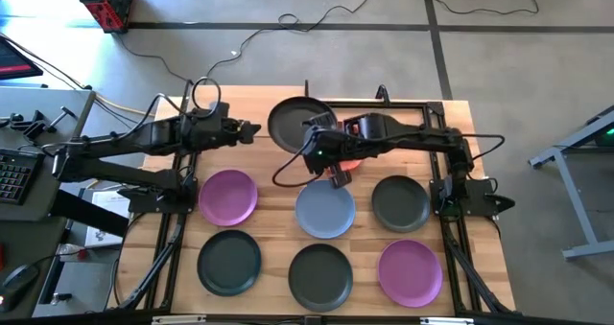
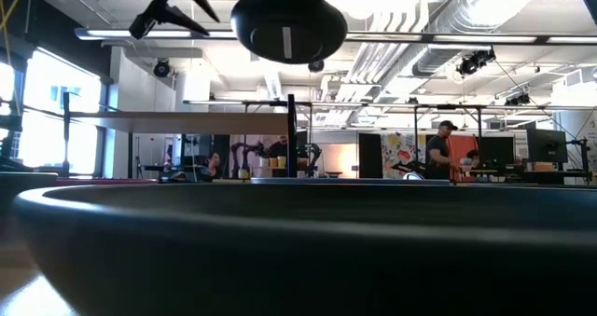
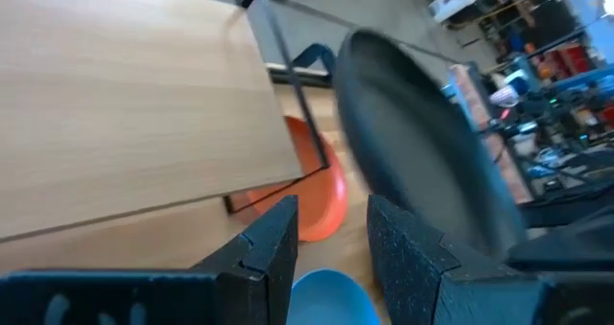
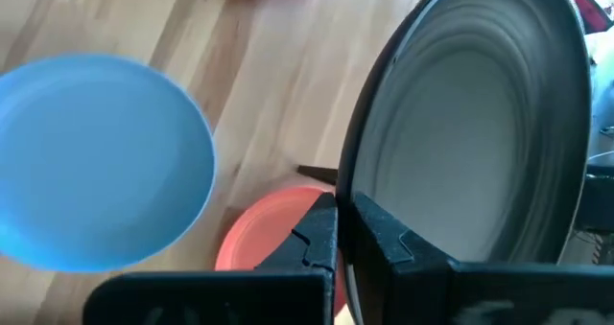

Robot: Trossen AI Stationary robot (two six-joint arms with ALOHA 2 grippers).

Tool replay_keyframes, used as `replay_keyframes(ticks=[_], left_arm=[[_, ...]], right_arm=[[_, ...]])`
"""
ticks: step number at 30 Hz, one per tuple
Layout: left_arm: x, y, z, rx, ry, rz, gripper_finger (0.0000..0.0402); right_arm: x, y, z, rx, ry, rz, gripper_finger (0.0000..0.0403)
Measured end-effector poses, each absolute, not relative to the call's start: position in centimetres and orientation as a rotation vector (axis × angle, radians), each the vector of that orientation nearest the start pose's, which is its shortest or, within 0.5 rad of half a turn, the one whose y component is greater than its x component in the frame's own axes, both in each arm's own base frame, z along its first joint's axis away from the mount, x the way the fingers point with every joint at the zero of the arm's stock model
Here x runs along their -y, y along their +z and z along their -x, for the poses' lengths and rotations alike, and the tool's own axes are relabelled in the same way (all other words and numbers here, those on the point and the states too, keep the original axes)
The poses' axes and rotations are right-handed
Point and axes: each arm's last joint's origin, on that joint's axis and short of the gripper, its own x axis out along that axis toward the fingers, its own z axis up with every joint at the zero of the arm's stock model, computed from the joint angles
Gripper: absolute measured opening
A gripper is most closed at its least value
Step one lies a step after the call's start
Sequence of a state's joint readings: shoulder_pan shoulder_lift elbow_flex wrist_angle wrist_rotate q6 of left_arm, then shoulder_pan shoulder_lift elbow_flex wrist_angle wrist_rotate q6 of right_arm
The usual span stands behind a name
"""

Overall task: Place and stack plates onto a shelf
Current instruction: Put the top right black plate on the shelf

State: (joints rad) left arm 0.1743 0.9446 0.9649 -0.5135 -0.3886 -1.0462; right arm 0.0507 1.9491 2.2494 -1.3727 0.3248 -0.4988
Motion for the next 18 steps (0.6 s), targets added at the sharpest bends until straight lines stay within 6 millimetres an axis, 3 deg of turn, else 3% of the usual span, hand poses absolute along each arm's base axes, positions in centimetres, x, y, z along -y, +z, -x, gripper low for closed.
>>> replay_keyframes(ticks=[8, 18], left_arm=[[-4.9, 34.3, -19.0, -0.121, 0.688, 1.007, 0.0115], [-5.1, 32.8, -20.8, -0.225, 0.659, 1.053, 0.0115]], right_arm=[[-2.2, 38.4, -38.3, -1.155, 0.064, 0.683, 0.0], [-2.4, 37.7, -38.7, -1.182, 0.081, 0.711, 0.0]])
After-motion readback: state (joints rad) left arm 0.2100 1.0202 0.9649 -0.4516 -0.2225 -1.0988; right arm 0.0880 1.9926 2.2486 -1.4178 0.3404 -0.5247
